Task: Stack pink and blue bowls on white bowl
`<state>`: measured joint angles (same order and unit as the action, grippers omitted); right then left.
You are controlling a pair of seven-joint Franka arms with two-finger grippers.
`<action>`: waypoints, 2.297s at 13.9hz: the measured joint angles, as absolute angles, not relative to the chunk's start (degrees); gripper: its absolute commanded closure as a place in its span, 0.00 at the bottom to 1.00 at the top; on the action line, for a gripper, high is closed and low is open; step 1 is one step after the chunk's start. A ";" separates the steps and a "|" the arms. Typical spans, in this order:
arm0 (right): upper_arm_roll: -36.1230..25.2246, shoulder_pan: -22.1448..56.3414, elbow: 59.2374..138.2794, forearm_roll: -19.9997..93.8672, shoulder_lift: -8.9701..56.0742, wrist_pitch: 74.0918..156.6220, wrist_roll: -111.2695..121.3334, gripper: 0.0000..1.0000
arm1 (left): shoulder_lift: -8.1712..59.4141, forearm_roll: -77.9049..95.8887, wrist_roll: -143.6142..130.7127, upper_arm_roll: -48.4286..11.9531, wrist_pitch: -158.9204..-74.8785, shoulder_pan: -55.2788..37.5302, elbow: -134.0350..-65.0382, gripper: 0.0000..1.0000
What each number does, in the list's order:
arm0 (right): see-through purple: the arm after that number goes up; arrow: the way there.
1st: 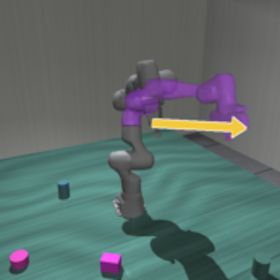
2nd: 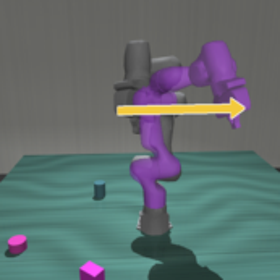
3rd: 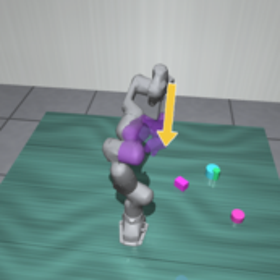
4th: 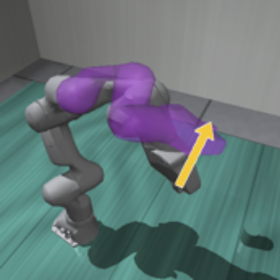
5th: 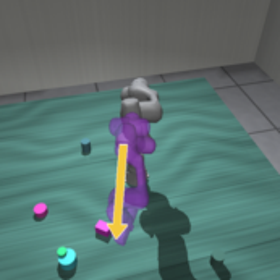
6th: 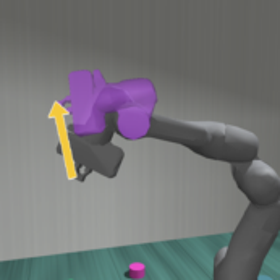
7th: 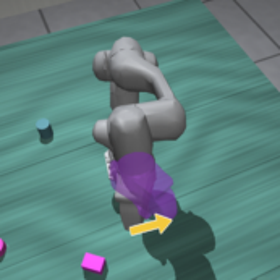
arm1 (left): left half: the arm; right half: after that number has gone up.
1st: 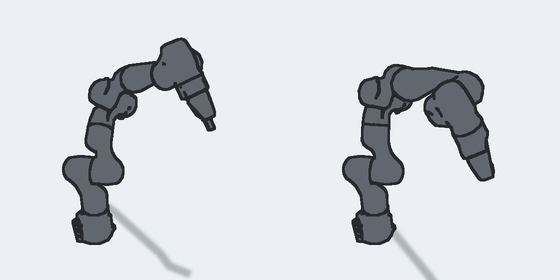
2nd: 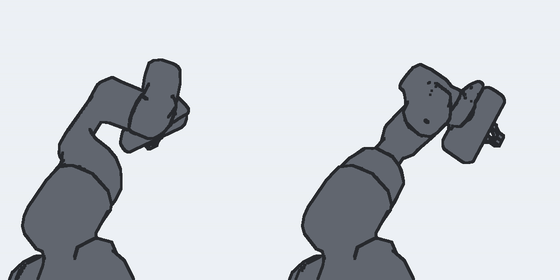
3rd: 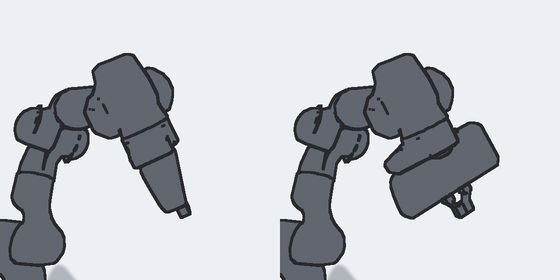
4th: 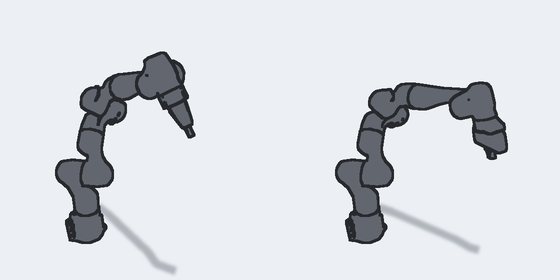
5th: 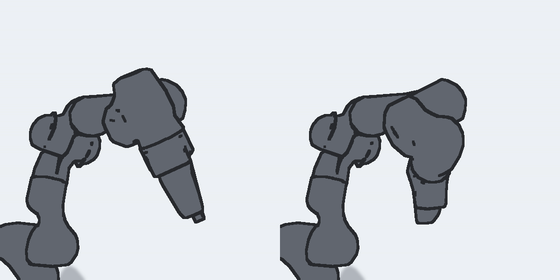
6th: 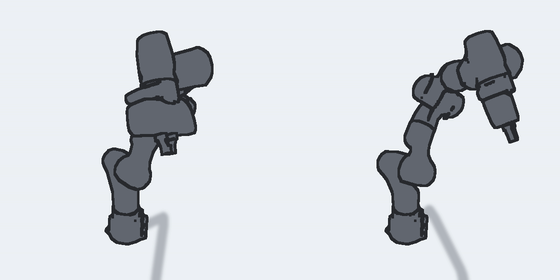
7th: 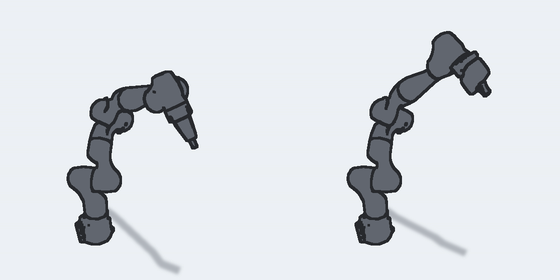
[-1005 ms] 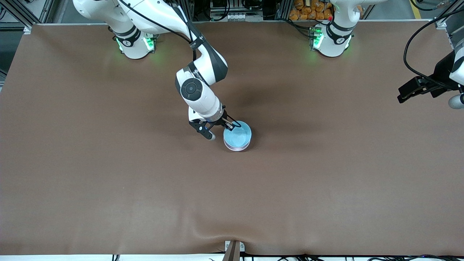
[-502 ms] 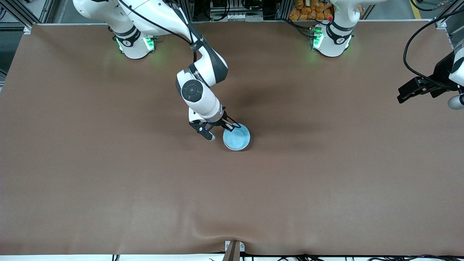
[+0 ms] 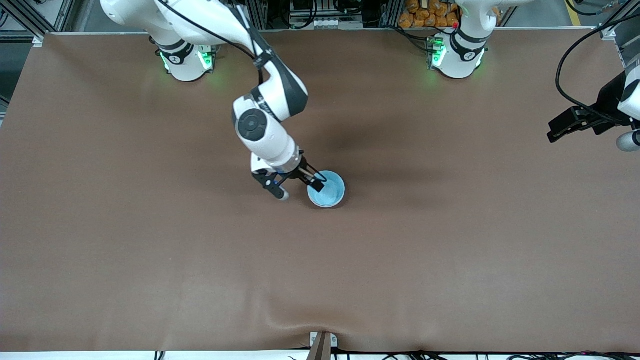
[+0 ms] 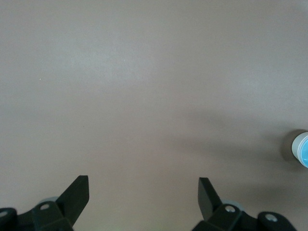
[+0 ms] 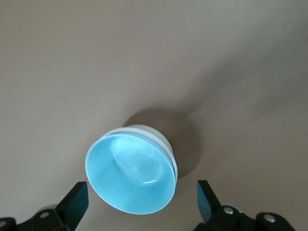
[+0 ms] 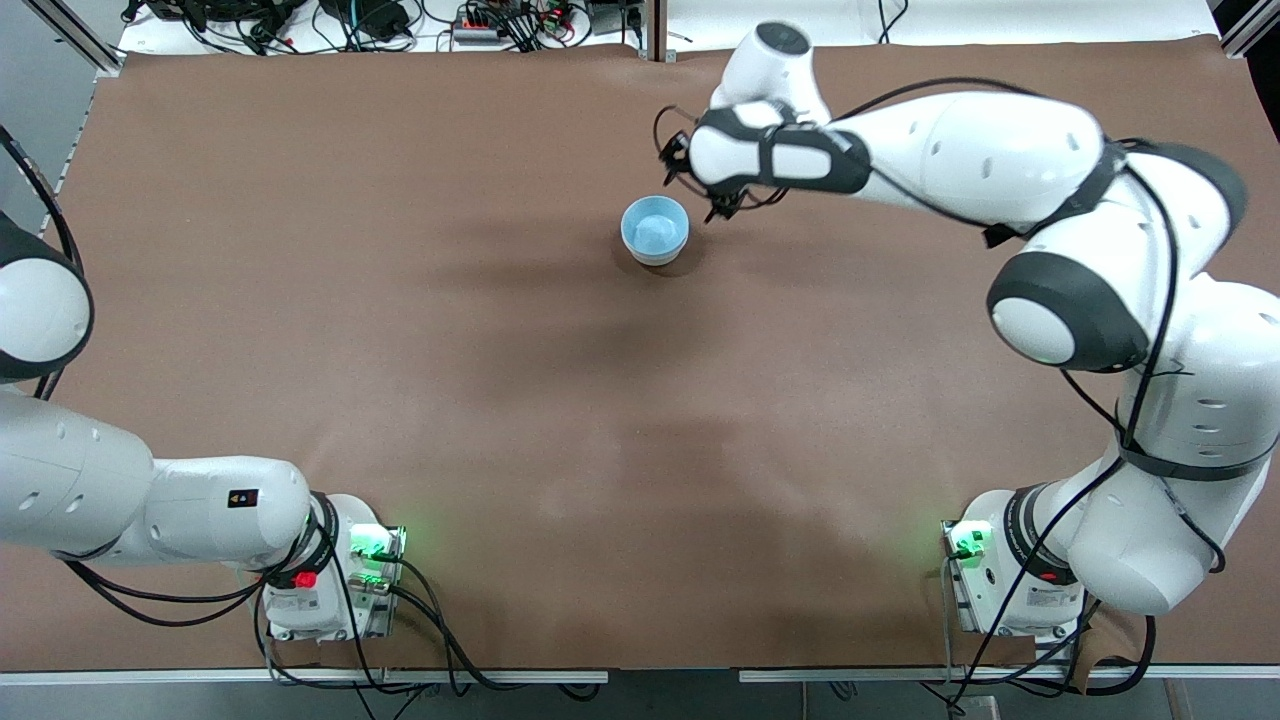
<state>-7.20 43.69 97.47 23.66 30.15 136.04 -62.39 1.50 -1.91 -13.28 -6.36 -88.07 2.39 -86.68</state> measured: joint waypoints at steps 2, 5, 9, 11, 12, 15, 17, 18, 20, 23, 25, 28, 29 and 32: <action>-7.35 39.69 97.15 23.66 26.85 129.67 -56.78 0.00 | 1.50 -1.91 -13.28 -6.38 -88.10 2.37 -86.74 0.00; -7.47 32.70 97.13 23.66 21.82 119.03 -45.78 0.00 | 1.50 -1.91 -13.28 -6.63 -88.14 2.07 -86.76 0.00; -7.57 23.37 97.30 23.66 18.45 107.91 -30.43 0.00 | 1.50 -1.91 -13.28 -7.58 -88.16 1.48 -86.76 0.00; -7.65 18.15 97.53 23.64 18.10 104.54 -22.96 0.00 | 1.50 -1.91 -13.28 -7.89 -88.16 1.46 -86.78 0.00; -7.69 15.22 97.85 23.64 18.02 103.50 -19.39 0.00 | 1.50 -1.91 -13.28 -8.00 -88.16 1.44 -86.79 0.00; -7.78 6.87 99.42 23.62 17.53 102.73 -11.17 0.00 | 1.50 -1.91 -13.28 -8.11 -88.14 1.44 -86.85 0.00; -7.77 2.05 100.06 23.62 17.03 102.35 -7.04 0.00 | 1.50 -1.91 -13.27 -8.19 -88.00 1.43 -86.88 0.00; -7.76 0.20 100.16 23.59 16.74 101.99 -5.15 0.00 | 1.50 -1.91 -13.22 -8.23 -87.87 1.43 -86.88 0.00; -7.76 -2.32 100.16 21.99 15.71 101.20 -1.74 0.00 | 1.50 -1.91 -12.56 -8.45 -87.53 1.43 -86.88 0.00; -7.11 -2.91 100.13 13.94 11.73 100.21 -0.33 0.00 | 1.47 -1.84 -11.32 -9.02 -87.45 1.42 -86.88 0.00; -4.97 -2.93 100.11 8.12 7.99 99.97 0.37 0.00 | 1.47 -1.08 -11.25 -9.04 -87.36 1.44 -86.88 0.00; -1.55 -3.07 100.14 2.05 3.19 99.49 1.05 0.00 | 1.45 -0.48 -11.24 -9.05 -87.30 1.45 -86.88 0.00; -1.02 -3.13 100.02 1.01 2.14 98.99 2.27 0.00 | 1.42 -0.47 -11.23 -9.08 -87.30 1.44 -86.88 0.00; -0.82 -3.81 96.34 0.02 0.90 94.23 5.69 0.00 | 1.15 -0.46 -11.19 -9.23 -87.28 1.43 -86.87 0.00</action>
